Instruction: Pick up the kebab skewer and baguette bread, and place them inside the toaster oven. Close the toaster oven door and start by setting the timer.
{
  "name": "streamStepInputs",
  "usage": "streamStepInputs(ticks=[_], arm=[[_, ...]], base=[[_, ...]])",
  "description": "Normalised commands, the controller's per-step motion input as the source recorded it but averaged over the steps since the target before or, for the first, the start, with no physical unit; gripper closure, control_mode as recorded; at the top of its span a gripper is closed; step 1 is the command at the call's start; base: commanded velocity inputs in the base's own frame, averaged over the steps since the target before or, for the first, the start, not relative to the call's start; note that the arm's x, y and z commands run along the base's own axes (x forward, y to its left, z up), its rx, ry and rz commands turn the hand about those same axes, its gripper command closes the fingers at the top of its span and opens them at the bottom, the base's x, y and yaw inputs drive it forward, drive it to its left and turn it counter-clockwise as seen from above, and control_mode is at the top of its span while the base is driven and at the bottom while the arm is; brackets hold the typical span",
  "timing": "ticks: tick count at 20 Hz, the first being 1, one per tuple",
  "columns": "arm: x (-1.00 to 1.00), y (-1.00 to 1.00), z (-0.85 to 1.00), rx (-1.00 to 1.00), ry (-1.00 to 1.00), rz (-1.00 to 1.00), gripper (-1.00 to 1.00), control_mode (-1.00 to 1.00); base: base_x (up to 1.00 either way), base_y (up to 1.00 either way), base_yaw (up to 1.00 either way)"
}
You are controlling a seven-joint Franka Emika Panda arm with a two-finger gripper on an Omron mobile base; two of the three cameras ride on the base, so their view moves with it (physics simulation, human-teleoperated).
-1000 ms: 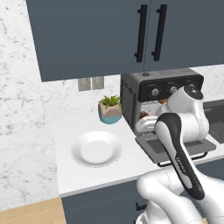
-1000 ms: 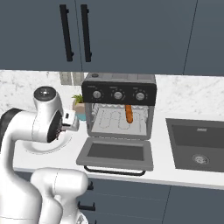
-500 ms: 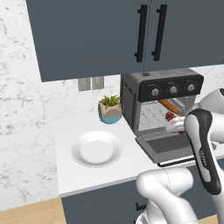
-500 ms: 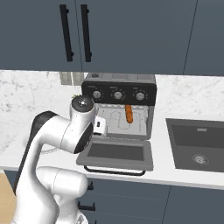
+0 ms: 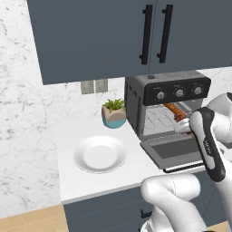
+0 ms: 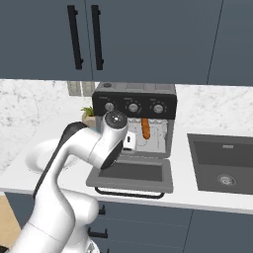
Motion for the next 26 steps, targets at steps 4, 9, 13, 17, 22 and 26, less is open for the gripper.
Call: streamStepInputs(ticks=[4,9,13,17,22,26], arm=[[0.62,-0.06,-0.40,0.00,-0.13,0.01,1.00,-1.00],[0.51,-0.20,-0.17,0.02,-0.06,0.00,1.00,-1.00],[0.47,-0.24,0.01,0.08,-0.01,0.00,1.00,-1.00],[0.47,-0.03,0.00,0.02,0.00,0.00,1.00,-1.00],[0.52,0.00,0.00,0.00,0.00,0.00,1.00,-1.00],[0.30,0.00,-0.16,0.00,-0.10,0.01,1.00,-1.00]], base=[[0.00,0.00,0.00],[0.00,0.00,0.00],[0.00,0.00,0.00],[0.00,0.00,0.00],[0.00,0.00,0.00],[0.00,0.00,0.00]])
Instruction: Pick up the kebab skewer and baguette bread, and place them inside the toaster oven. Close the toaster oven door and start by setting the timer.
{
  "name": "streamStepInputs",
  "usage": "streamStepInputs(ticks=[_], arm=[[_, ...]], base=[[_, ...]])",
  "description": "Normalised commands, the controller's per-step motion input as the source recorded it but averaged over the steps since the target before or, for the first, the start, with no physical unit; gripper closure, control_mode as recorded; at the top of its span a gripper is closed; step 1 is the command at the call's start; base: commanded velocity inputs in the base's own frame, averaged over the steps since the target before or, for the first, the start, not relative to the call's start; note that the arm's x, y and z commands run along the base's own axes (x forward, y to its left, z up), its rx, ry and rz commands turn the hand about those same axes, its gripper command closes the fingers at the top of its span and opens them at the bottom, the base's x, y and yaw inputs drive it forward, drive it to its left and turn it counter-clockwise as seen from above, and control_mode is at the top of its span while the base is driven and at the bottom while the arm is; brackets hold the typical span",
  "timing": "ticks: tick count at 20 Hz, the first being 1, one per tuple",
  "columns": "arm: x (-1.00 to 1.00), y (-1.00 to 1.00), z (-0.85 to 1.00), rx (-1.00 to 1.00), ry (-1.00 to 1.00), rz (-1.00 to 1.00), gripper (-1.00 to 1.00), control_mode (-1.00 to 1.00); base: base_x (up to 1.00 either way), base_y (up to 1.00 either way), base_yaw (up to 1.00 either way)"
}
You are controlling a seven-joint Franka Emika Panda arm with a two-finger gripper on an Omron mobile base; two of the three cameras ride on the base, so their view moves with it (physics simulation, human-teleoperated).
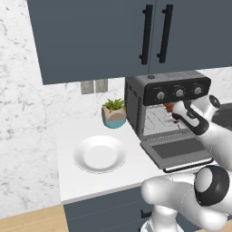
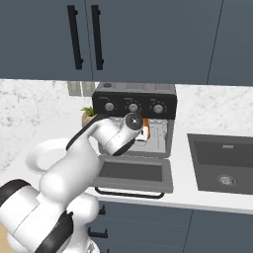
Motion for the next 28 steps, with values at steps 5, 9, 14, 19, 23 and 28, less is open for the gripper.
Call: streamStepInputs(ticks=[5,9,14,19,23,28], arm=[[0.00,0.00,-0.24,-0.02,-0.22,0.02,1.00,-1.00],[0.03,0.08,-0.08,-0.02,-0.17,0.00,1.00,-1.00],[0.17,0.12,0.08,0.00,-0.01,0.00,1.00,-1.00],[0.36,0.04,0.18,0.01,0.00,0.00,1.00,-1.00],[0.52,-0.02,0.00,0.01,0.00,0.00,1.00,-1.00],[0.51,-0.02,-0.03,0.00,0.00,0.00,1.00,-1.00]], base=[[0.00,0.00,0.00],[0.00,0.00,0.00],[0.00,0.00,0.00],[0.00,0.00,0.00],[0.00,0.00,0.00],[0.00,0.00,0.00]])
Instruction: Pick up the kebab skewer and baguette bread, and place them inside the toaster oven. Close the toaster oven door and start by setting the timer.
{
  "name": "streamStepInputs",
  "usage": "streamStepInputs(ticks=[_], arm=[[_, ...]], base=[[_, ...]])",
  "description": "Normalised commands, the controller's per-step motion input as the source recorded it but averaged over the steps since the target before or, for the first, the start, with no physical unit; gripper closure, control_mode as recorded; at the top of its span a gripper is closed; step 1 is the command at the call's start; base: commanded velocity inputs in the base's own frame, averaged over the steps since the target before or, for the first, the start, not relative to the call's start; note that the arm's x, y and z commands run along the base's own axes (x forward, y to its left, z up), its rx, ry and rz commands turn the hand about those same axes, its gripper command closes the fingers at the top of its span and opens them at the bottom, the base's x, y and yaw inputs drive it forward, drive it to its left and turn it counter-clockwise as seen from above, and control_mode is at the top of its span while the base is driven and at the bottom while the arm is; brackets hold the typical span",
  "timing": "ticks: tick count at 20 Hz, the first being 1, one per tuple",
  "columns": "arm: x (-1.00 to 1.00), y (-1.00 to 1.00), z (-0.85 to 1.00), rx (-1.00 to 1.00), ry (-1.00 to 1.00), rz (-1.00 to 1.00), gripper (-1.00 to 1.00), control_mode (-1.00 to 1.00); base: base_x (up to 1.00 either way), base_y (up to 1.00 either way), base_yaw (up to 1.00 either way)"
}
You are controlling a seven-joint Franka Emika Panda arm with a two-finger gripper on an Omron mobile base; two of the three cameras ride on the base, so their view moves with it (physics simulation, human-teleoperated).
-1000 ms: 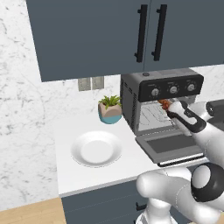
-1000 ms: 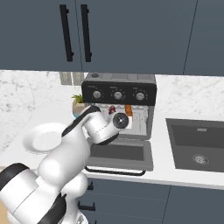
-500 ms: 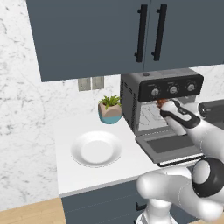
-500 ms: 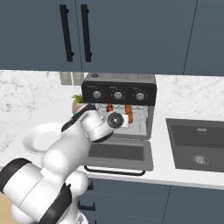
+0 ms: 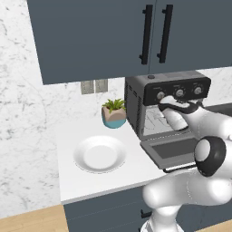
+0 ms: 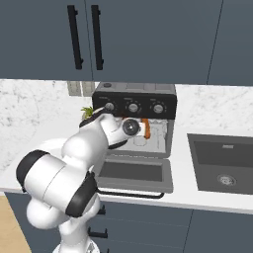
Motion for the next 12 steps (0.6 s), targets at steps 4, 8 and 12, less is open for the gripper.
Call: streamStepInputs(ticks=[4,8,12], arm=[[0.24,0.00,-0.19,0.00,0.00,0.00,1.00,-1.00],[0.18,0.00,-0.23,0.00,0.00,0.00,1.00,-1.00],[0.21,0.00,-0.08,0.00,0.00,0.00,-1.00,-1.00]], base=[[0.00,0.00,0.00],[0.00,0.00,0.00],[0.00,0.00,0.00]])
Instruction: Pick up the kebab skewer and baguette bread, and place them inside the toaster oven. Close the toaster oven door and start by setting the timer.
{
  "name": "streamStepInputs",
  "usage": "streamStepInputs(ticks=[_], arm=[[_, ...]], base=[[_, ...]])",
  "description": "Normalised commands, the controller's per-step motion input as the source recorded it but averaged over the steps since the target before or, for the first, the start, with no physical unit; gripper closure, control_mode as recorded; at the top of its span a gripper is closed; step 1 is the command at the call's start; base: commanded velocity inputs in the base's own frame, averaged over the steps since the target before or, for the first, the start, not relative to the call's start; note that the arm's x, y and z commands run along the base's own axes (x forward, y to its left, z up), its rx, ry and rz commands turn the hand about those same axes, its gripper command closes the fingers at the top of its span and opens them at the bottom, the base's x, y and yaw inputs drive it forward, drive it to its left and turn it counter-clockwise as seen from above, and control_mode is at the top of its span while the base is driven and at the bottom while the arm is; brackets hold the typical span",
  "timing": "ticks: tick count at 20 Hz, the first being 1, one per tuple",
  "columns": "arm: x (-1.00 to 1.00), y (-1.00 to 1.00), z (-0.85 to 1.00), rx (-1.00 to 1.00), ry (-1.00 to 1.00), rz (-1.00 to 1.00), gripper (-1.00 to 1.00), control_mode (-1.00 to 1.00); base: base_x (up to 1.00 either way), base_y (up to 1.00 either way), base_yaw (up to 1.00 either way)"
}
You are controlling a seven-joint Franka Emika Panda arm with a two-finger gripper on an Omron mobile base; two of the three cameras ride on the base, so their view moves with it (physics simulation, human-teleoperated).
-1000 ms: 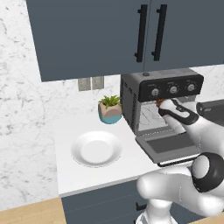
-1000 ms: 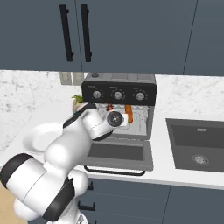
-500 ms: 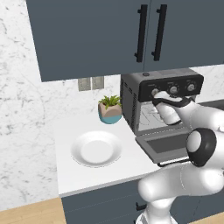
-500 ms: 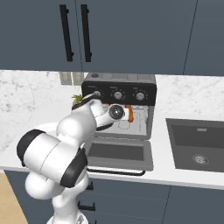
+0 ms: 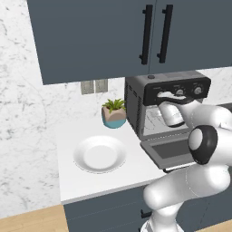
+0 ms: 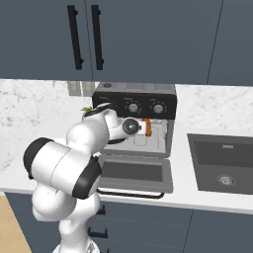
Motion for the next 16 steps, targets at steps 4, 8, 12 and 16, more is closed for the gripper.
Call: streamStepInputs(ticks=[4,8,12,16], arm=[[0.00,0.00,0.00,0.00,0.00,0.00,-1.00,-1.00],[0.00,0.00,0.00,0.00,0.00,0.00,-1.00,-1.00],[-0.07,-0.01,0.05,0.00,0.00,0.00,-1.00,-1.00],[-0.49,-0.02,0.33,0.00,0.00,-0.01,-1.00,-1.00]], base=[[0.00,0.00,0.00],[0.00,0.00,0.00],[0.00,0.00,0.00],[0.00,0.00,0.00]])
